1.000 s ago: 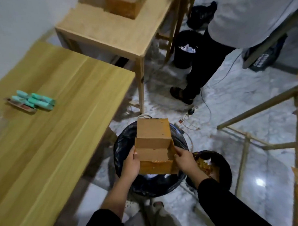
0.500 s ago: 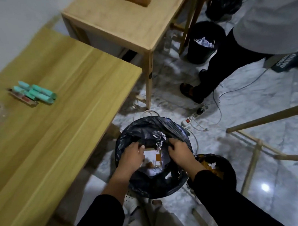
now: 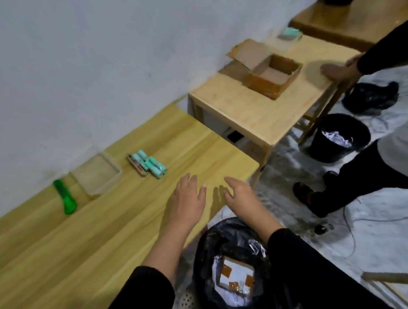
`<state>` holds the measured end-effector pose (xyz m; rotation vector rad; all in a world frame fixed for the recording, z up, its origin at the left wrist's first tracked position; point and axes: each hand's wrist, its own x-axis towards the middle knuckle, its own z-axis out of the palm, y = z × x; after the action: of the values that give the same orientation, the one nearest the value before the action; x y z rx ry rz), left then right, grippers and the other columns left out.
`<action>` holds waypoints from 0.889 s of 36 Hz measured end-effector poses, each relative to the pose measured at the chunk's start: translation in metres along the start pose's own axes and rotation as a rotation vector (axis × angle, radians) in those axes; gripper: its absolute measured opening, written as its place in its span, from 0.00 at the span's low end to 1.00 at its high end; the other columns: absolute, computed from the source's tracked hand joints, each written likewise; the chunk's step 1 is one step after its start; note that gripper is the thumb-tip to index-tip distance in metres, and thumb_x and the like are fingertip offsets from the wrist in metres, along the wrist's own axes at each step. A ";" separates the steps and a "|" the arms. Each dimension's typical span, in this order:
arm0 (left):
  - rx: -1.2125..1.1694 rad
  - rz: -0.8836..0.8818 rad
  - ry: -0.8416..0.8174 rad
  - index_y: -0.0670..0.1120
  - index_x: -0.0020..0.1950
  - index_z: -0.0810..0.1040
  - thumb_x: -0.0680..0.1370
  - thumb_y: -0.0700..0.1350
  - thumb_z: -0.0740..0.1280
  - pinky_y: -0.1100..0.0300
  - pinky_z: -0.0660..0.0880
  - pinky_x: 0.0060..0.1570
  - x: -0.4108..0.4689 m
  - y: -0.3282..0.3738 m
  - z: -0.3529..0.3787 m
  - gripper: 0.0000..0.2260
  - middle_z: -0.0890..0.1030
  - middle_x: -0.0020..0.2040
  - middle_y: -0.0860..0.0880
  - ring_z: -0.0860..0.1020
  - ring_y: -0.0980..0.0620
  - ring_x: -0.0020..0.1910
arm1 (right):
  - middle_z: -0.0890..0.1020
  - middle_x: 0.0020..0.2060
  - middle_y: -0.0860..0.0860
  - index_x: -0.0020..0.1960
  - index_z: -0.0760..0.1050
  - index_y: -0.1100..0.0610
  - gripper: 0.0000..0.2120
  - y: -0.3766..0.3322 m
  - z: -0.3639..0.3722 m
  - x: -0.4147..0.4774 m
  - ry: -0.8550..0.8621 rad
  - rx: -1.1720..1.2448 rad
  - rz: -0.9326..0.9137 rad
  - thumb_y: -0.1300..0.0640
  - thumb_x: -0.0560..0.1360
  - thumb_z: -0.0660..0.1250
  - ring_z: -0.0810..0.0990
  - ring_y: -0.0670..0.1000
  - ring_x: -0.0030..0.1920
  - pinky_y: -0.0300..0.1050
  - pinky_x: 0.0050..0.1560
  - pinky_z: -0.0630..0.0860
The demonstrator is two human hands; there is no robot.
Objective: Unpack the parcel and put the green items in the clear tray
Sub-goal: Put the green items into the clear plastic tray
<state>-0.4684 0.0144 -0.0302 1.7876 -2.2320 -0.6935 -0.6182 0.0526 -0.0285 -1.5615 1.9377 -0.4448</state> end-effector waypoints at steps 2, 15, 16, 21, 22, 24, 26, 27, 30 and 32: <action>-0.033 -0.083 0.107 0.41 0.70 0.66 0.81 0.51 0.55 0.51 0.61 0.69 0.011 -0.026 -0.025 0.21 0.65 0.73 0.41 0.62 0.44 0.71 | 0.67 0.71 0.56 0.72 0.62 0.61 0.22 -0.024 0.006 0.016 -0.015 -0.010 -0.051 0.57 0.80 0.57 0.66 0.54 0.71 0.46 0.69 0.64; -0.192 -0.617 0.448 0.33 0.72 0.58 0.79 0.46 0.59 0.46 0.58 0.72 0.049 -0.229 -0.106 0.26 0.60 0.72 0.33 0.58 0.36 0.72 | 0.60 0.73 0.55 0.74 0.53 0.55 0.31 -0.144 0.113 0.135 -0.083 -0.117 -0.177 0.49 0.76 0.61 0.59 0.55 0.73 0.50 0.70 0.64; -0.214 -0.622 0.447 0.33 0.73 0.55 0.80 0.46 0.59 0.47 0.56 0.72 0.052 -0.237 -0.105 0.27 0.59 0.73 0.33 0.57 0.37 0.73 | 0.61 0.73 0.55 0.74 0.53 0.55 0.32 -0.148 0.121 0.144 -0.064 -0.155 -0.186 0.47 0.75 0.61 0.60 0.55 0.72 0.50 0.69 0.64; -0.335 -0.622 0.427 0.36 0.75 0.49 0.81 0.45 0.56 0.59 0.49 0.72 0.070 -0.255 -0.096 0.27 0.50 0.77 0.40 0.50 0.45 0.76 | 0.64 0.70 0.54 0.74 0.49 0.52 0.38 -0.162 0.149 0.174 -0.035 -0.325 -0.139 0.38 0.72 0.61 0.64 0.56 0.69 0.54 0.64 0.67; -0.361 -0.624 0.419 0.37 0.76 0.49 0.81 0.45 0.55 0.60 0.49 0.72 0.074 -0.258 -0.093 0.27 0.51 0.77 0.40 0.51 0.45 0.76 | 0.65 0.70 0.54 0.75 0.48 0.52 0.39 -0.163 0.152 0.178 -0.034 -0.371 -0.133 0.37 0.72 0.60 0.65 0.56 0.68 0.54 0.63 0.68; -0.417 -0.609 0.415 0.38 0.76 0.49 0.82 0.44 0.54 0.59 0.51 0.72 0.080 -0.266 -0.087 0.26 0.53 0.77 0.39 0.53 0.44 0.76 | 0.66 0.68 0.54 0.75 0.46 0.52 0.39 -0.166 0.156 0.182 -0.004 -0.466 -0.139 0.36 0.73 0.57 0.66 0.57 0.66 0.54 0.59 0.69; -0.450 -0.598 0.418 0.39 0.76 0.50 0.82 0.44 0.54 0.59 0.51 0.72 0.082 -0.273 -0.081 0.25 0.54 0.77 0.39 0.55 0.44 0.76 | 0.68 0.66 0.55 0.75 0.45 0.53 0.38 -0.168 0.159 0.185 0.032 -0.512 -0.152 0.37 0.74 0.56 0.68 0.57 0.63 0.53 0.56 0.71; -0.461 -0.593 0.421 0.39 0.76 0.50 0.82 0.43 0.53 0.60 0.51 0.71 0.083 -0.275 -0.079 0.25 0.55 0.77 0.40 0.55 0.45 0.76 | 0.69 0.65 0.55 0.76 0.46 0.54 0.37 -0.169 0.160 0.186 0.040 -0.518 -0.155 0.38 0.75 0.55 0.69 0.57 0.62 0.52 0.55 0.71; -0.506 -0.568 0.437 0.41 0.76 0.50 0.82 0.42 0.53 0.66 0.49 0.68 0.083 -0.277 -0.077 0.24 0.54 0.77 0.43 0.54 0.47 0.76 | 0.70 0.63 0.56 0.75 0.47 0.56 0.35 -0.171 0.163 0.189 0.045 -0.508 -0.155 0.41 0.76 0.55 0.73 0.58 0.59 0.52 0.52 0.73; -0.529 -0.553 0.447 0.42 0.77 0.49 0.82 0.41 0.52 0.68 0.49 0.67 0.084 -0.277 -0.077 0.24 0.54 0.77 0.45 0.54 0.48 0.76 | 0.71 0.62 0.56 0.75 0.48 0.56 0.34 -0.173 0.164 0.192 0.049 -0.491 -0.157 0.42 0.76 0.56 0.74 0.58 0.57 0.52 0.50 0.74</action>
<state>-0.2166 -0.1279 -0.1059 2.0082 -1.1385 -0.7819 -0.4058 -0.1576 -0.0965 -2.0330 2.0735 -0.0657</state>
